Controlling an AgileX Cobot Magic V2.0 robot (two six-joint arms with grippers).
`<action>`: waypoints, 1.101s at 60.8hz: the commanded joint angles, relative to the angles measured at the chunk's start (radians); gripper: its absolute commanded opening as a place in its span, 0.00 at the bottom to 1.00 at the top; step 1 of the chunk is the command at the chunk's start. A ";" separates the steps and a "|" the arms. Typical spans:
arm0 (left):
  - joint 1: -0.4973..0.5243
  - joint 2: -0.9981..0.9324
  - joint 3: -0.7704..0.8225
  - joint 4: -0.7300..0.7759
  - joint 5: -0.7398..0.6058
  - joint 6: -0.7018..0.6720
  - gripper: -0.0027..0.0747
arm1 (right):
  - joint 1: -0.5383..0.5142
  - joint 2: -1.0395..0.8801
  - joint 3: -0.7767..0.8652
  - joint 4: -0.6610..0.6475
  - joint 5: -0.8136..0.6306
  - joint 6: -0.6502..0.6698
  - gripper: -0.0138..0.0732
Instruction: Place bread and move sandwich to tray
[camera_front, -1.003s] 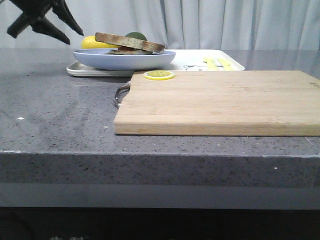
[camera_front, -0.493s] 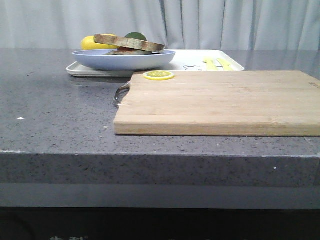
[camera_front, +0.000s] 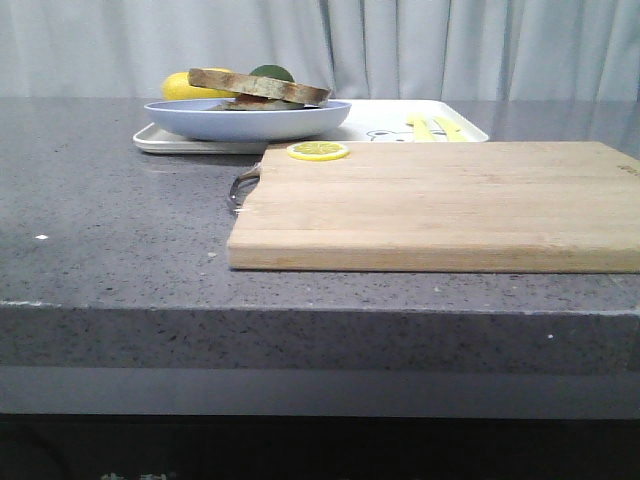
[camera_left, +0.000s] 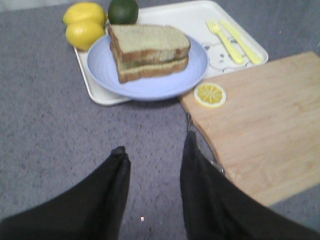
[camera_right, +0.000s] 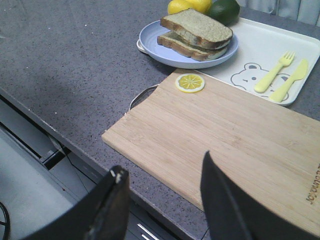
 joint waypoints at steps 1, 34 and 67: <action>-0.008 -0.070 0.087 -0.018 -0.095 0.009 0.37 | -0.005 0.001 -0.024 0.018 -0.067 0.002 0.58; -0.008 -0.268 0.401 -0.021 -0.220 0.009 0.37 | -0.005 0.001 -0.024 0.018 -0.067 0.002 0.58; -0.008 -0.268 0.401 0.005 -0.230 0.010 0.01 | -0.005 0.001 -0.023 0.023 -0.051 0.002 0.08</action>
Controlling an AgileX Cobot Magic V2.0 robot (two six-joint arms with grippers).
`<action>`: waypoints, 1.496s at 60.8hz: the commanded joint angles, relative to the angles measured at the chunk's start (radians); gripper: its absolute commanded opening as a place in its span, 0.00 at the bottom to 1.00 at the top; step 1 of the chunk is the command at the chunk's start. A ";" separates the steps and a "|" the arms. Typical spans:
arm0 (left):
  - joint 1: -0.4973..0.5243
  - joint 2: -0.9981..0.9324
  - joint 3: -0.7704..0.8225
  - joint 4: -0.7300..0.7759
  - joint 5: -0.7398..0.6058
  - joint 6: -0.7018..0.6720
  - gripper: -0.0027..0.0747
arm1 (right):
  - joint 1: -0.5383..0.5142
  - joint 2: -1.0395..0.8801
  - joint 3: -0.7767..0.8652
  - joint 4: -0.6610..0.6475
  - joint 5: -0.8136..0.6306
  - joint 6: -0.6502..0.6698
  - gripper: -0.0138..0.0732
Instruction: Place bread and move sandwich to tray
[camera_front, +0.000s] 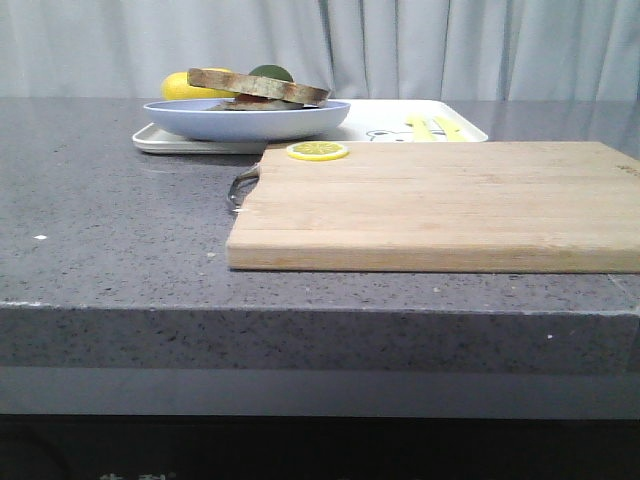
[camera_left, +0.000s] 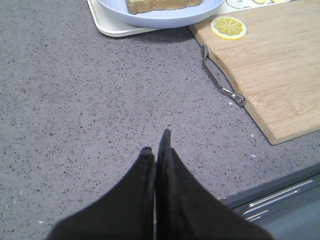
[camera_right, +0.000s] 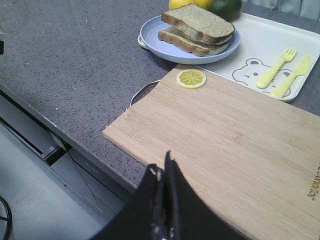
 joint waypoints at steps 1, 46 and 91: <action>-0.008 -0.002 -0.027 -0.009 -0.075 0.000 0.01 | -0.005 0.001 -0.023 0.023 -0.064 0.002 0.08; 0.109 -0.468 0.321 0.018 -0.459 0.000 0.01 | -0.005 0.001 -0.023 0.026 -0.065 0.002 0.08; 0.217 -0.673 0.671 0.234 -0.723 -0.359 0.01 | -0.004 0.001 -0.023 0.025 -0.065 0.002 0.08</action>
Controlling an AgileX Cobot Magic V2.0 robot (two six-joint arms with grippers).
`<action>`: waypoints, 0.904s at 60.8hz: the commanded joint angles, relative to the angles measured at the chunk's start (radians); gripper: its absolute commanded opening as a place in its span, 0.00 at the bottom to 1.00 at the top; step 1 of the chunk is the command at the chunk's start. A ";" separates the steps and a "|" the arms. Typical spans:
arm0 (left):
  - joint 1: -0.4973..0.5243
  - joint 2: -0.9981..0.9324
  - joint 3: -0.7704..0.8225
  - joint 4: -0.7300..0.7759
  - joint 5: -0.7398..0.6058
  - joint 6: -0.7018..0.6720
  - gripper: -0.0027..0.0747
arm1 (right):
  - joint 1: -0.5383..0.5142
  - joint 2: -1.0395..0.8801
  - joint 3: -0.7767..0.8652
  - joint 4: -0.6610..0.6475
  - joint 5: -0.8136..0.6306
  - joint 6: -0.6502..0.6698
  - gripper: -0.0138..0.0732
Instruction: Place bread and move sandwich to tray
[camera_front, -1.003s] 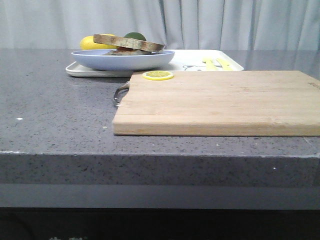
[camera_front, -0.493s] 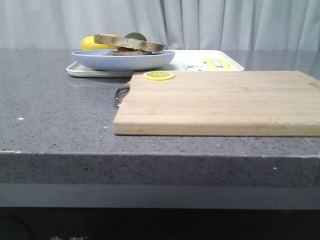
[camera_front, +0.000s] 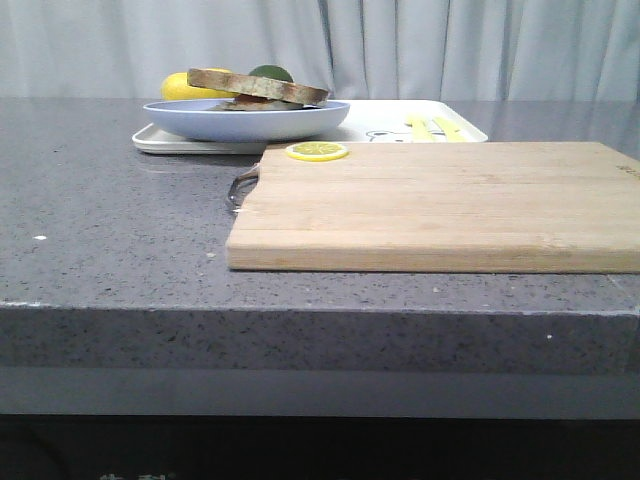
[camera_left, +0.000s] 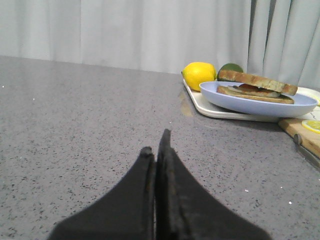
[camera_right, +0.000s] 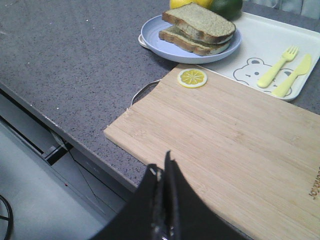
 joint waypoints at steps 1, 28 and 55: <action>0.005 -0.018 0.000 -0.050 -0.108 0.000 0.01 | -0.004 0.001 -0.024 0.021 -0.066 0.002 0.08; 0.013 -0.038 0.000 -0.029 -0.097 0.022 0.01 | -0.003 0.001 -0.024 0.021 -0.067 0.002 0.08; 0.013 -0.036 0.000 -0.029 -0.097 0.022 0.01 | -0.003 0.001 -0.024 0.021 -0.067 0.002 0.08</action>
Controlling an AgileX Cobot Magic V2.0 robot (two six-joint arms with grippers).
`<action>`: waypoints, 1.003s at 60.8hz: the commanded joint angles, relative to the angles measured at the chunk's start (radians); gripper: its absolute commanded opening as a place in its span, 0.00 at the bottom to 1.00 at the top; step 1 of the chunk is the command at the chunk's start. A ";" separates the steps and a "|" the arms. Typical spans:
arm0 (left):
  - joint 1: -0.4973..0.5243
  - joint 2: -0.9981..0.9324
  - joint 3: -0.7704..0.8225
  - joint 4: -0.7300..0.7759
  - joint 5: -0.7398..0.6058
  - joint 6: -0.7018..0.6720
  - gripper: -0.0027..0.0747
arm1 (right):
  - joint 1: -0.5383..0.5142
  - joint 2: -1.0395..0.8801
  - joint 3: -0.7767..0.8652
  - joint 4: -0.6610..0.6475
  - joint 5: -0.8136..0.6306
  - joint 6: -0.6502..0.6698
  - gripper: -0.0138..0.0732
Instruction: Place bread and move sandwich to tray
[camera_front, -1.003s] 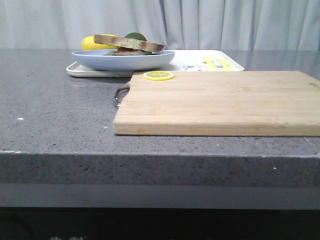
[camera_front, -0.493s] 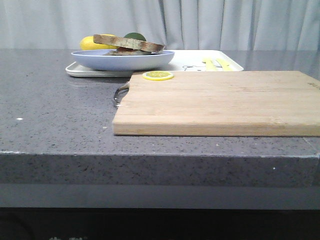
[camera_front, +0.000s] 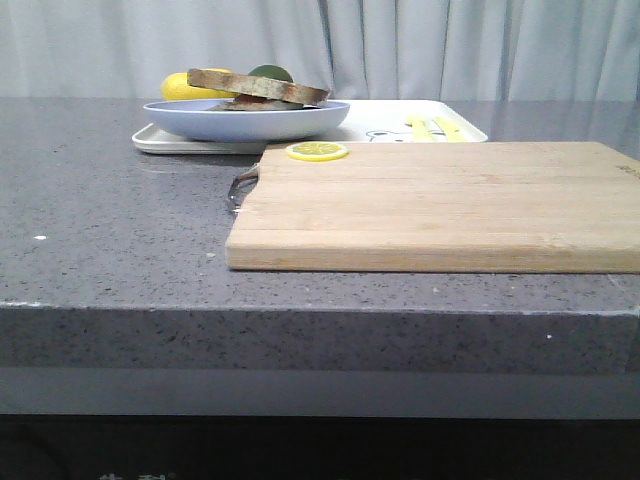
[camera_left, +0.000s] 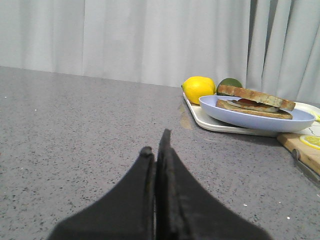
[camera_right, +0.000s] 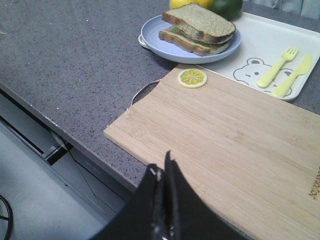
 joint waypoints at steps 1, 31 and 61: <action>0.003 -0.023 0.000 0.002 -0.079 0.003 0.01 | -0.003 0.001 -0.024 0.021 -0.067 0.002 0.08; 0.003 -0.023 0.000 0.002 -0.079 0.003 0.01 | -0.003 0.001 -0.024 0.021 -0.067 0.002 0.08; 0.003 -0.022 0.000 0.002 -0.079 0.003 0.01 | -0.174 -0.134 0.158 0.029 -0.277 0.002 0.08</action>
